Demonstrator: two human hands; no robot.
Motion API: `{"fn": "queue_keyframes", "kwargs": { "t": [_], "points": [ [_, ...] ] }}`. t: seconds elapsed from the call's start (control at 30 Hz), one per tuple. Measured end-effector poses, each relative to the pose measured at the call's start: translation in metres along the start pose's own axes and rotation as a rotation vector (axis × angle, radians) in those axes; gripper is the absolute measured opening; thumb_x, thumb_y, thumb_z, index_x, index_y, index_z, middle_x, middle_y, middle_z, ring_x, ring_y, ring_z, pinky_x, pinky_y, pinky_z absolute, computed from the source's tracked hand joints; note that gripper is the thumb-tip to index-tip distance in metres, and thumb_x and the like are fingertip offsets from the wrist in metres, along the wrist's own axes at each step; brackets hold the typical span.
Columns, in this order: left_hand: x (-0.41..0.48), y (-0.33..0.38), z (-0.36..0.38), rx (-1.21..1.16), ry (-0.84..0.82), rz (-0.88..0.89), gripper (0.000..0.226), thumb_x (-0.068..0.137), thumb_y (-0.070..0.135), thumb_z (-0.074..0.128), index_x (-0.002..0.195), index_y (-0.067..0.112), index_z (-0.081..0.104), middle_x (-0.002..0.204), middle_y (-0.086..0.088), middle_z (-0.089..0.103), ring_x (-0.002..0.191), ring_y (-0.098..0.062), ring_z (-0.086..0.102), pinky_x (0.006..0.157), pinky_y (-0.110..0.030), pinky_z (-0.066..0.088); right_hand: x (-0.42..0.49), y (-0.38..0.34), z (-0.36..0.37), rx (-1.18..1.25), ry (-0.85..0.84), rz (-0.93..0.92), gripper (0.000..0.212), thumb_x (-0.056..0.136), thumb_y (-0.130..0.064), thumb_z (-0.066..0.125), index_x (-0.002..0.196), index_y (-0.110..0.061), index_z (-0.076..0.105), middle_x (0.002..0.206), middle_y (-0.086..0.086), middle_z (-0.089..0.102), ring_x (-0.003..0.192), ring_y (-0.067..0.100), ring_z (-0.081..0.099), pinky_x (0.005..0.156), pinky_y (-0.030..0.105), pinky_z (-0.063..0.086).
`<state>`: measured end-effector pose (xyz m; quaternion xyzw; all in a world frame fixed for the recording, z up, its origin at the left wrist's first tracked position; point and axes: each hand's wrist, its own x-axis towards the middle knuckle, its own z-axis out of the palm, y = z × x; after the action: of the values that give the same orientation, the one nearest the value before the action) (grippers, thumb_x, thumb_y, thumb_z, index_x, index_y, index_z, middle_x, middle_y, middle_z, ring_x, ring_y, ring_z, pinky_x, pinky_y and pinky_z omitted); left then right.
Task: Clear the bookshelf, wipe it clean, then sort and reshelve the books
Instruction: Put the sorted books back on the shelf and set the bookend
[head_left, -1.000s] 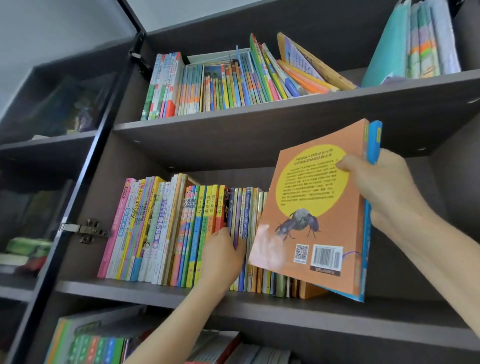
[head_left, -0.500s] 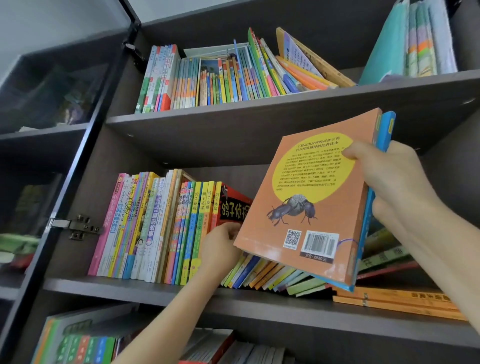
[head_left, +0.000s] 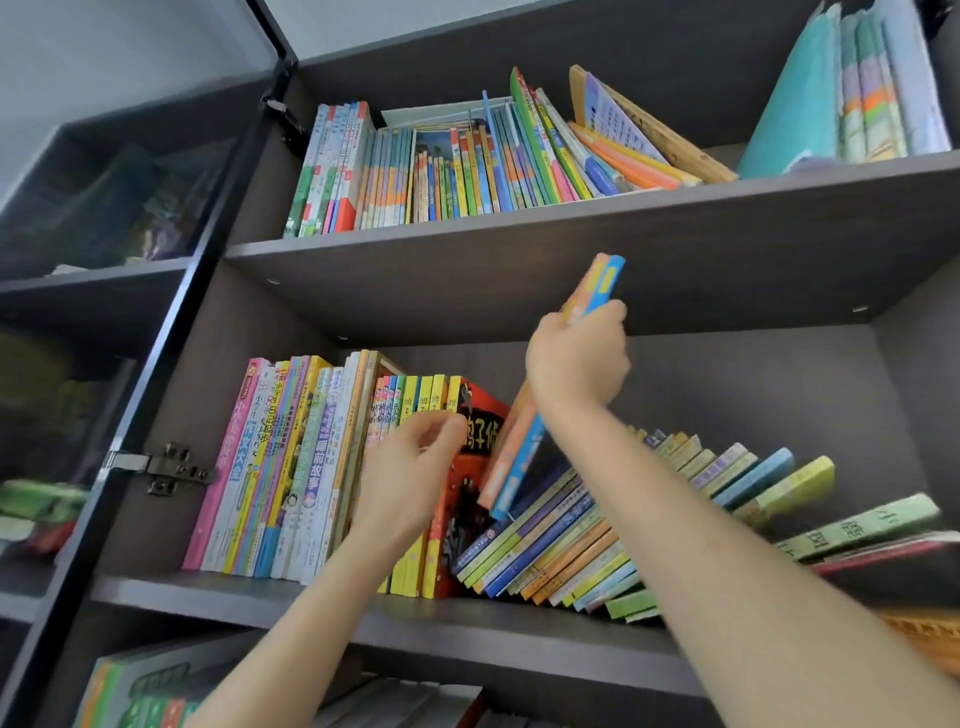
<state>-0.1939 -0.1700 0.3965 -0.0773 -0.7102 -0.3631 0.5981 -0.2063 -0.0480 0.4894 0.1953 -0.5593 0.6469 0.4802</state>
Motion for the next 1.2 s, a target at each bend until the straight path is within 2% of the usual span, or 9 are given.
{"fn": "queue_keyframes", "kwargs": {
  "t": [0.27,0.43,0.47,0.5,0.53,0.67,0.93,1.1,1.2],
  "points": [
    [0.005,0.003,-0.001,0.036,-0.400,-0.190,0.059,0.070,0.029,0.074,0.120,0.027,0.045,0.106,0.008,0.059,0.097,-0.011,0.059,0.087,-0.033,0.048,-0.022,0.044,0.061,0.131,-0.432,0.140,0.038,0.097,-0.034,0.050,0.122,-0.011,0.034,0.124,0.009,0.056,0.107,0.028,0.058,0.091,0.039,0.048],
    [0.007,0.003,0.021,0.496,0.031,0.073,0.031,0.092,0.051,0.051,0.093,0.020,0.047,0.071,0.006,0.057,0.065,-0.010,0.057,0.048,-0.022,0.033,-0.009,0.035,-0.007,-0.019,-0.894,0.169,0.044,0.099,-0.036,0.047,0.134,-0.009,0.045,0.112,0.006,0.059,0.101,0.021,0.057,0.088,0.038,0.047],
    [0.007,0.003,0.025,0.557,0.071,0.115,0.032,0.094,0.050,0.046,0.090,0.018,0.045,0.068,0.005,0.054,0.059,-0.009,0.052,0.046,-0.022,0.031,-0.007,0.036,-0.030,-0.174,-0.879,0.020,0.043,0.097,-0.036,0.050,0.127,-0.004,0.053,0.133,0.009,0.051,0.121,0.025,0.051,0.084,0.037,0.048],
    [0.008,0.003,0.026,0.602,0.097,0.165,0.031,0.096,0.048,0.043,0.088,0.017,0.043,0.066,0.005,0.051,0.055,-0.007,0.048,0.045,-0.022,0.030,-0.005,0.035,-0.050,-0.338,-0.854,-0.161,0.045,0.094,-0.037,0.055,0.122,-0.001,0.057,0.087,0.000,0.044,0.079,0.013,0.037,0.081,0.034,0.048],
    [0.007,0.001,0.029,0.625,0.105,0.209,0.029,0.097,0.045,0.042,0.088,0.017,0.041,0.065,0.006,0.048,0.053,-0.007,0.046,0.044,-0.022,0.031,-0.004,0.036,-0.075,-0.506,-0.824,-0.318,0.047,0.089,-0.039,0.061,0.122,-0.005,0.061,0.107,0.013,0.065,0.094,0.023,0.061,0.084,0.033,0.049],
    [0.007,-0.004,0.038,0.660,0.097,0.290,0.029,0.098,0.042,0.041,0.089,0.015,0.044,0.064,0.003,0.050,0.052,-0.012,0.050,0.048,-0.028,0.044,-0.004,0.042,-0.154,-1.034,-0.671,-0.660,0.067,0.077,-0.056,0.068,0.137,-0.041,0.041,0.135,-0.017,0.050,0.120,0.011,0.050,0.091,0.033,0.044],
    [0.016,0.002,0.033,0.836,0.116,0.177,0.038,0.097,0.049,0.038,0.083,0.015,0.050,0.059,0.001,0.050,0.050,-0.014,0.049,0.044,-0.025,0.036,0.024,0.084,-0.190,-1.625,-0.868,-0.732,0.128,0.069,-0.056,0.077,0.143,-0.042,-0.027,0.160,0.002,-0.011,0.146,0.030,0.008,0.115,0.043,0.024],
    [0.028,0.004,0.021,0.807,0.022,0.145,0.043,0.095,0.049,0.046,0.063,0.018,0.045,0.055,0.002,0.050,0.048,-0.011,0.046,0.044,-0.023,0.033,0.040,0.090,-0.192,-1.520,-0.822,-0.899,0.090,0.087,-0.056,0.057,0.150,-0.039,-0.005,0.153,-0.006,0.019,0.129,0.013,0.038,0.087,0.026,0.045],
    [0.034,0.006,0.020,0.788,-0.062,0.097,0.042,0.094,0.048,0.046,0.065,0.019,0.046,0.058,0.002,0.051,0.050,-0.011,0.047,0.045,-0.021,0.034,0.063,0.099,-0.177,-1.494,-0.639,-1.161,0.088,0.065,-0.040,0.085,0.140,-0.024,0.042,0.120,0.003,0.057,0.096,0.022,0.059,0.066,0.033,0.051]
  ]
}}
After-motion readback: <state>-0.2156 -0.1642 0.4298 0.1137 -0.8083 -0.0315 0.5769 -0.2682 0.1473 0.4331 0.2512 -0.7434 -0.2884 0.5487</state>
